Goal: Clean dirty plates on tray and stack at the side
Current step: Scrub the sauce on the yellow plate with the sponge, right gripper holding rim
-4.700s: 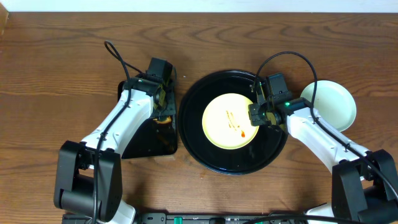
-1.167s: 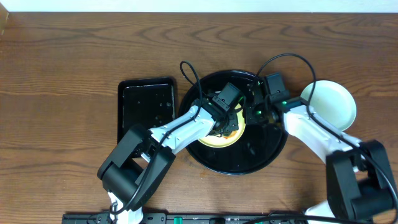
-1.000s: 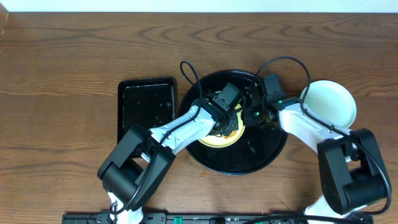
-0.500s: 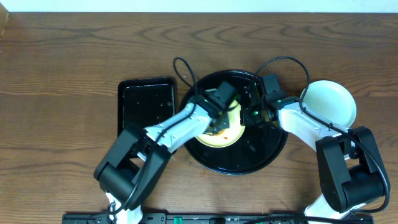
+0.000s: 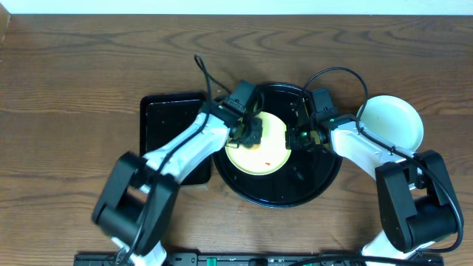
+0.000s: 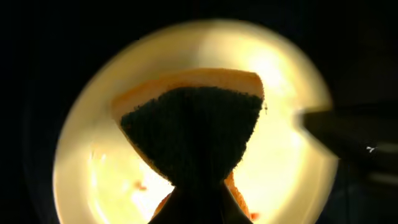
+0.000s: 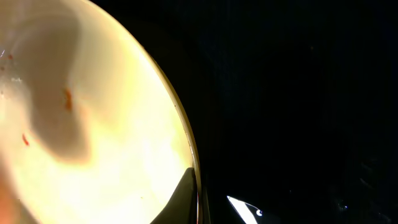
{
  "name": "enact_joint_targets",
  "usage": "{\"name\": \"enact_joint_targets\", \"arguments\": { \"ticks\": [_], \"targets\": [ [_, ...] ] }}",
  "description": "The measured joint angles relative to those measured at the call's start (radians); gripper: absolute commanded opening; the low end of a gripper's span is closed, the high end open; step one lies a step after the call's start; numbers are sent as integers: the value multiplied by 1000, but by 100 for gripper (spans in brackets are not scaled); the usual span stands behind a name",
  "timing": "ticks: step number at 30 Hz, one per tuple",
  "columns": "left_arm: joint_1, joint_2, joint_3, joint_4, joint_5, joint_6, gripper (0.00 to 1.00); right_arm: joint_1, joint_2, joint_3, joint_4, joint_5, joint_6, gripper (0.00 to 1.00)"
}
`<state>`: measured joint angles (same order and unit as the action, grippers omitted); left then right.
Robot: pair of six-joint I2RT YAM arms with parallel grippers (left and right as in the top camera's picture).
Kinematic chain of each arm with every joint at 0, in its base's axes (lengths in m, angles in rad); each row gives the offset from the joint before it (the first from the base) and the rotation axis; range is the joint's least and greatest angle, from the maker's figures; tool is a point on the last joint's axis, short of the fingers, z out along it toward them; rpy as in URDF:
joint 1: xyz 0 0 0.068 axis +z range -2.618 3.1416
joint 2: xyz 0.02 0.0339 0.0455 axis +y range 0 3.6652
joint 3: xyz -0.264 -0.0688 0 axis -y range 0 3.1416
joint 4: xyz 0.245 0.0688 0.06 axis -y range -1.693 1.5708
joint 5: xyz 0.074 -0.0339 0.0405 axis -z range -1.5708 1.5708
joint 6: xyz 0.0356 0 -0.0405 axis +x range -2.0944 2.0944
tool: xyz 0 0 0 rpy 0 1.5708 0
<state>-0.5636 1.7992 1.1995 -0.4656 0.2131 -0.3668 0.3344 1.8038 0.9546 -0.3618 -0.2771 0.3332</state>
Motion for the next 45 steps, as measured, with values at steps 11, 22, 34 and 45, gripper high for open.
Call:
{"name": "enact_joint_targets", "arguments": {
  "ticks": [11,22,34,45],
  "targets": [
    [0,1,0,56,18,165,7,0,0,0,0,0,0,1],
    [-24,79,0,53,18,468,8,0,0,0,0,0,0,1],
    [-28,142,0,63,3,613,8,0,0,0,0,0,0,1],
    [-35,142,7,22,-306,539,13,0,0,0,0,0,0,1]
  ]
}}
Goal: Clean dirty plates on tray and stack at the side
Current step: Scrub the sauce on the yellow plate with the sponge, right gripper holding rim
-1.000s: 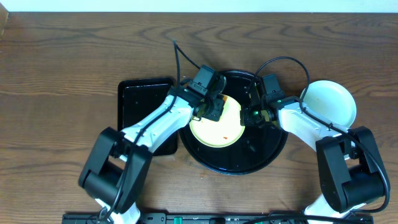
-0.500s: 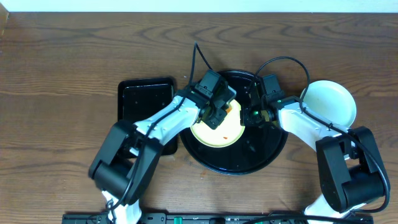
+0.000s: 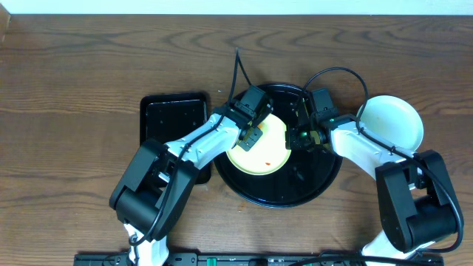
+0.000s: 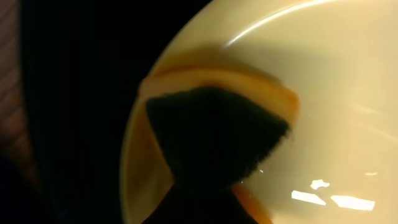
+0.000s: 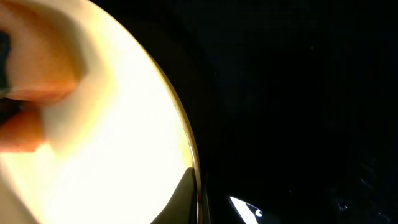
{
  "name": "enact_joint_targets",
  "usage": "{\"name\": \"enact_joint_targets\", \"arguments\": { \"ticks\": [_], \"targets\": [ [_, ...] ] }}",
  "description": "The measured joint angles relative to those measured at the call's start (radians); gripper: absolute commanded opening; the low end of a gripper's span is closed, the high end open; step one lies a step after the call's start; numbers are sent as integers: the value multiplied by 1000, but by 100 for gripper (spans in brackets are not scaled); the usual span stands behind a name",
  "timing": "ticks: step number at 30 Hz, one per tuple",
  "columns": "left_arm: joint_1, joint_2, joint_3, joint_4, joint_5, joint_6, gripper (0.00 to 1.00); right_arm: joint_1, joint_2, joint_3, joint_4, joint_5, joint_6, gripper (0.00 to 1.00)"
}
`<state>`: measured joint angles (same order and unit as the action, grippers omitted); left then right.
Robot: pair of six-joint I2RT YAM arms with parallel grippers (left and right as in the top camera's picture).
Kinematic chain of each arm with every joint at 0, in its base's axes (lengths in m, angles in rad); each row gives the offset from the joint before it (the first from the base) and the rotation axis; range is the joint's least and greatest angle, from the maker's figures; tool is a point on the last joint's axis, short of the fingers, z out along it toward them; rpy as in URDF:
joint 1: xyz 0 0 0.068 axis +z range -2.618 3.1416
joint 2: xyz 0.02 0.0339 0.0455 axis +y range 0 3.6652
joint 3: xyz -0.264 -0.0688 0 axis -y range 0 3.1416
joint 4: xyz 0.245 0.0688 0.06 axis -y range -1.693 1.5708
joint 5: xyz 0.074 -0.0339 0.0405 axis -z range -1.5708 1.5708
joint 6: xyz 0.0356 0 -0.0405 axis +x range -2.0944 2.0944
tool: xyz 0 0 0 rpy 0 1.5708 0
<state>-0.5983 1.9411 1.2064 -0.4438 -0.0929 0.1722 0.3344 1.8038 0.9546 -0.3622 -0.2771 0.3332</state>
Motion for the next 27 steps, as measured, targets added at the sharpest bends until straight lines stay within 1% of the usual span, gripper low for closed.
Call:
{"name": "enact_joint_targets", "arguments": {
  "ticks": [5,11,14,21,27],
  "targets": [
    [3,0,14,-86,-10,-96,13,0,0,0,0,0,0,1],
    [9,0,30,-205,63,-258,12,1,0,0,1,-2,0,1],
    [14,0,32,-228,109,-296,10,1,0,0,0,-2,-1,1],
    [27,-2,32,-239,171,-329,10,1,1,0,0,-2,-1,1],
    [32,-2,30,-216,259,-298,9,1,1,0,0,-2,-1,1]
  ]
}}
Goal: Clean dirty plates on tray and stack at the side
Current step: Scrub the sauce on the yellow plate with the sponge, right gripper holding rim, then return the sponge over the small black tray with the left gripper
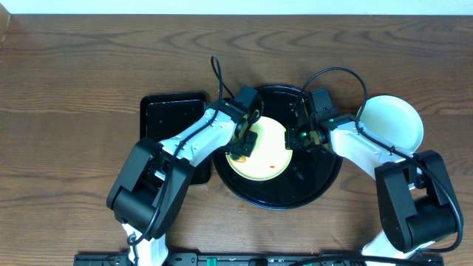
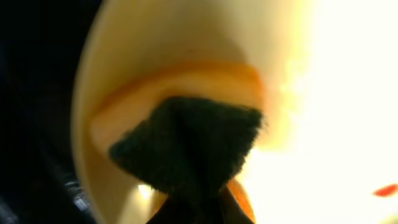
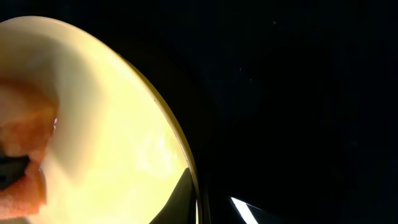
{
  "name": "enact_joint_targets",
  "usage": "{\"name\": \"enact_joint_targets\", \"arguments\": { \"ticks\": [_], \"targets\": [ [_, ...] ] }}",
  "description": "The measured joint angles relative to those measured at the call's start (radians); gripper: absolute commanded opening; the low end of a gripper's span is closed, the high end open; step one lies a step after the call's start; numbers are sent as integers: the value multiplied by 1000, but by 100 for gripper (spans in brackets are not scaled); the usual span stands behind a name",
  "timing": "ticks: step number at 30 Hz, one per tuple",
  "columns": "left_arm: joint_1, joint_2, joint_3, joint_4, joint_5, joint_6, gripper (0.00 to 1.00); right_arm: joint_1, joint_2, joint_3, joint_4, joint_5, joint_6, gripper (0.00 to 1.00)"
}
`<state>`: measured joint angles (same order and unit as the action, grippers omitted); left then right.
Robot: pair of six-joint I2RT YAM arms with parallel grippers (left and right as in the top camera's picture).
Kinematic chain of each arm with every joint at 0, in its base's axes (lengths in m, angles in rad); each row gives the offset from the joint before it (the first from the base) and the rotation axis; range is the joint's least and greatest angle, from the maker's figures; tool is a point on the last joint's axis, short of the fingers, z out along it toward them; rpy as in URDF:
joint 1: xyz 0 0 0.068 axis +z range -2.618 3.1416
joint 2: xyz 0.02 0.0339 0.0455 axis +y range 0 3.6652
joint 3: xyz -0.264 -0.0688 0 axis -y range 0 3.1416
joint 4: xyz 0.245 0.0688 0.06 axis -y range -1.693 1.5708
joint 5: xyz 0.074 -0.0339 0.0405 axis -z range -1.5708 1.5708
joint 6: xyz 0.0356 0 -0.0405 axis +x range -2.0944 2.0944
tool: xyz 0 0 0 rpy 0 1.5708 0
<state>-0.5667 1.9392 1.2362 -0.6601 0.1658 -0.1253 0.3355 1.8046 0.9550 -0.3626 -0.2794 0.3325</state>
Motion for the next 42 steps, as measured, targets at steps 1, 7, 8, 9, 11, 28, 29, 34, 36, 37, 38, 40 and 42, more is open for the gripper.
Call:
{"name": "enact_joint_targets", "arguments": {
  "ticks": [1,7,8,9,11,28,29,34,36,37,38,40,42],
  "targets": [
    [0,0,-1,6,13,2,9,0,0,0,0,0,0,1],
    [-1,4,-16,97,176,6,9,0,0,0,-1,0,0,1],
    [-2,8,-18,115,208,1,10,0,0,0,-2,-1,0,1],
    [-5,11,-18,132,233,-5,9,0,0,0,-3,-1,0,1],
    [-11,19,-19,155,267,-10,9,0,0,0,-3,-2,0,1],
    [27,7,-13,163,-98,-177,10,0,0,0,-5,-13,5,1],
    [35,7,-13,163,-111,-187,10,0,0,0,-5,-13,5,1],
    [65,6,-12,159,-139,-219,8,0,0,0,-5,-13,5,1],
    [70,5,-10,146,-138,-225,8,0,0,0,-5,-13,5,1],
    [70,3,-8,142,-138,-229,8,0,0,0,-5,-13,5,1],
    [71,1,-7,135,-138,-232,8,0,0,0,-5,-13,5,1],
    [74,-7,-7,119,-139,-238,8,1,1,0,-2,-15,5,1],
    [77,-21,-7,104,-142,-239,8,1,2,0,-1,-18,5,1]
  ]
}}
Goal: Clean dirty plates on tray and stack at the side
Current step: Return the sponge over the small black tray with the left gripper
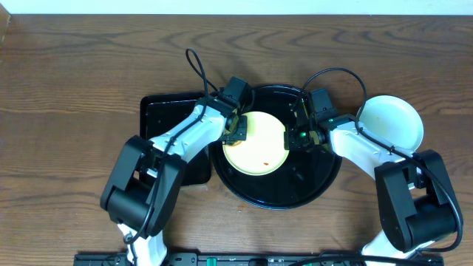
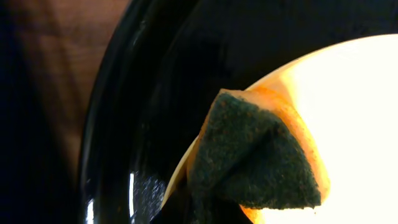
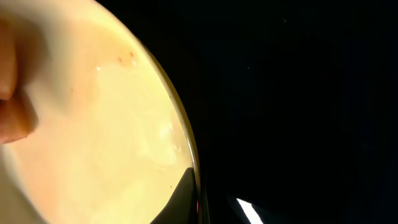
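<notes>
A pale yellow plate [image 1: 259,144] lies in the round black tray [image 1: 318,181], with a small red spot [image 1: 264,162] near its front. My left gripper [image 1: 235,129] is shut on a sponge [image 2: 255,155] with an orange body and a dark green scouring face. The sponge rests on the plate's left rim, partly over the tray. My right gripper [image 1: 296,138] is shut on the plate's right rim, one finger [image 3: 183,196] lying on top of it. A faint red smear [image 3: 127,57] shows near that rim.
A clean white plate [image 1: 392,122] sits on the wooden table to the right of the tray. A square black tray [image 1: 174,122] lies to the left, under my left arm. The round tray's raised rim [image 2: 115,130] runs close beside the sponge.
My left gripper has moved the sponge from the plate's left inner part out to its far-left rim, where it now overhangs the black tray. The right gripper still holds the rim.
The sponge was first pressed on the plate's middle-left, with red specks around it. Then it was near the far edge, then on the left inner part, and now at the left rim. The right gripper clamped the right rim throughout. One red spot still shows.
</notes>
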{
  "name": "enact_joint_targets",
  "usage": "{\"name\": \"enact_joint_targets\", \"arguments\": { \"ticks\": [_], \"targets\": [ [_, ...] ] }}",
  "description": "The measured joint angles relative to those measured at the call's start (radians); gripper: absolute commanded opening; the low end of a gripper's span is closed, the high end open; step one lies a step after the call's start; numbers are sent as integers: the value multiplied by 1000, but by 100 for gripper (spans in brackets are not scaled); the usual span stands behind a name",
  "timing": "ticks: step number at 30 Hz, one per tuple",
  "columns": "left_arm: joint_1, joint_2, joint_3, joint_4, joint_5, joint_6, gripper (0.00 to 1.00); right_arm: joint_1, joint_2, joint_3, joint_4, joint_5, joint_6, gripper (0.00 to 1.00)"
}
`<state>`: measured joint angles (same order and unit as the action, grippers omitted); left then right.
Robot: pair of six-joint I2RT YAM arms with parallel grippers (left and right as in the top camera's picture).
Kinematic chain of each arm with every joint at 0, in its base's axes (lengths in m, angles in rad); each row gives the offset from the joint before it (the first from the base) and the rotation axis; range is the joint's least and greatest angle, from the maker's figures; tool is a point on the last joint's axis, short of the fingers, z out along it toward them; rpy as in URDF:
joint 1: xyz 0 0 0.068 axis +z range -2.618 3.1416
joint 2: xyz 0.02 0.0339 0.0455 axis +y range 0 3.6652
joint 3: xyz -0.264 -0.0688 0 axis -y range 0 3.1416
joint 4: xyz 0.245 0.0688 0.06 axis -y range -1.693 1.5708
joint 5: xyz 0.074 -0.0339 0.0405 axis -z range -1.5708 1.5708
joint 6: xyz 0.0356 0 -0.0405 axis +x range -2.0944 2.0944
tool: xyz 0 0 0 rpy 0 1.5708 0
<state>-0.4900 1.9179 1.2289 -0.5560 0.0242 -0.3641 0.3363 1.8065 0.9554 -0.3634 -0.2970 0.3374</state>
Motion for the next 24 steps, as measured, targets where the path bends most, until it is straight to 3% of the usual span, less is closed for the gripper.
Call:
{"name": "enact_joint_targets", "arguments": {
  "ticks": [16,20,22,24],
  "targets": [
    [103,-266,-7,-172,-119,-6,8,0,0,1,-5,1,0,1],
    [194,-270,-10,-200,-120,-6,8,0,0,1,-10,5,6,16],
    [236,-270,-14,-202,-117,-6,8,0,0,3,-10,4,0,13],
    [274,-270,-23,-202,-117,-6,8,0,0,3,-10,6,-10,1]
  ]
}}
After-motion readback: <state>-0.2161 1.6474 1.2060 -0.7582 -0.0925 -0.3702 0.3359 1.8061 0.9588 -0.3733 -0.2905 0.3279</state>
